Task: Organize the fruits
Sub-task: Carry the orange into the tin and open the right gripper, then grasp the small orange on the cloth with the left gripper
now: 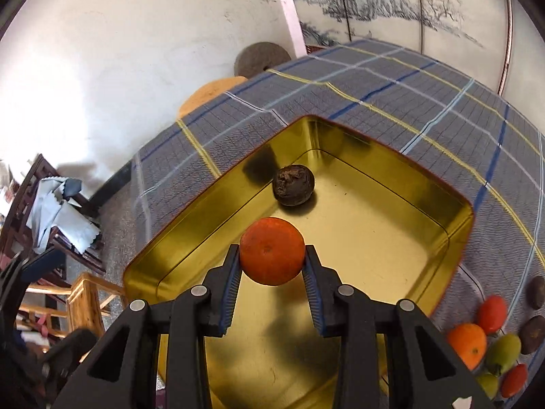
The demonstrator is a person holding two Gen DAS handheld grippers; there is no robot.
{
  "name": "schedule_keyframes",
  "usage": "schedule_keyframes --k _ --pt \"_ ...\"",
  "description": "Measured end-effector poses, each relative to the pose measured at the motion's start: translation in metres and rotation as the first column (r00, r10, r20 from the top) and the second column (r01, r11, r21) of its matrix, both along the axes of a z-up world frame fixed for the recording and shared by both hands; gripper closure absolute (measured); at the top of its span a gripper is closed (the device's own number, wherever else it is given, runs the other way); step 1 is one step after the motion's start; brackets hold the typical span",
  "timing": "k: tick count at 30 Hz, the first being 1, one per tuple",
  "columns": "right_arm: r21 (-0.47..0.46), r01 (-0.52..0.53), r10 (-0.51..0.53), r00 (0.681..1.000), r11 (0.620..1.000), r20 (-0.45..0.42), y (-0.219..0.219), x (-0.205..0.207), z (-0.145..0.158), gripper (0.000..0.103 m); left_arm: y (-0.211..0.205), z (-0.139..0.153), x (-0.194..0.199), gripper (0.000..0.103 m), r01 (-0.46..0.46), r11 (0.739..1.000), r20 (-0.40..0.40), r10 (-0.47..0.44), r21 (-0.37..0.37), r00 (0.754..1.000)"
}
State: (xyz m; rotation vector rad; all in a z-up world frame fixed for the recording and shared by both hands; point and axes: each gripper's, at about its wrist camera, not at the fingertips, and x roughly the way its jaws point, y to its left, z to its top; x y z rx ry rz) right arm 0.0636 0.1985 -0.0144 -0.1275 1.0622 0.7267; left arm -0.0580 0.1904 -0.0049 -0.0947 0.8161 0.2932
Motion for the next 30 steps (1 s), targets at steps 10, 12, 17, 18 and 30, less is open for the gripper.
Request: schedule_keyframes --k 10,12,17,18,30 --pt "0.101 0.048 -0.045 0.999 0.994 -0.027 0.003 0.01 0.004 0.048 -0.008 0.005 -0.007 0.005 0.032 0.999 0.039 -0.033 0.026 0.999" --pt "0.16 0.056 -0.059 0.998 0.985 0.013 -0.006 0.006 0.017 0.031 -0.01 0.004 -0.007 0.005 0.055 0.998 0.04 -0.056 0.028 0.998" --pt "0.256 0.091 -0.121 0.987 0.963 0.108 -0.048 -0.011 0.05 0.031 -0.021 0.004 -0.006 0.005 0.107 0.993 0.033 -0.108 0.04 0.994" --pt "0.269 0.104 -0.141 0.982 0.958 0.123 -0.058 -0.015 0.055 0.03 -0.024 0.004 -0.006 0.005 0.114 0.992 0.031 -0.115 0.049 0.993" --pt "-0.015 0.512 -0.484 0.82 0.859 0.306 -0.269 -0.094 0.029 0.026 -0.073 0.019 0.0 0.005 0.318 0.94 0.032 -0.324 0.128 0.946"
